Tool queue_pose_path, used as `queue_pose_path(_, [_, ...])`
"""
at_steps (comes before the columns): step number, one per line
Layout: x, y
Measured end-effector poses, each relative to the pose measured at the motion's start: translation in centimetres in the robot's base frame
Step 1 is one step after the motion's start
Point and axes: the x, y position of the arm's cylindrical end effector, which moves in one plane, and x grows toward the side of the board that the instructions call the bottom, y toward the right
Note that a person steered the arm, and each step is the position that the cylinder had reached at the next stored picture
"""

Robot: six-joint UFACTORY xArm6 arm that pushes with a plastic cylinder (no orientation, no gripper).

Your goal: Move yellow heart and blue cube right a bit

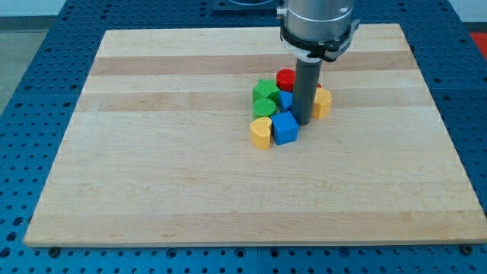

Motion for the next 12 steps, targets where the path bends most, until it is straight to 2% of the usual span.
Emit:
queue_pose_path(2, [2.9, 0.4])
queue_pose_path(4, [5.2, 3.2])
queue_pose_path(5, [8.3, 2.6])
queue_pose_path(6, [9.4, 0.1])
queue_pose_path(9, [6.5, -13.9])
queue_pose_path(10, [4.8, -15.1])
queue_pose_path(12, [4.2, -13.9])
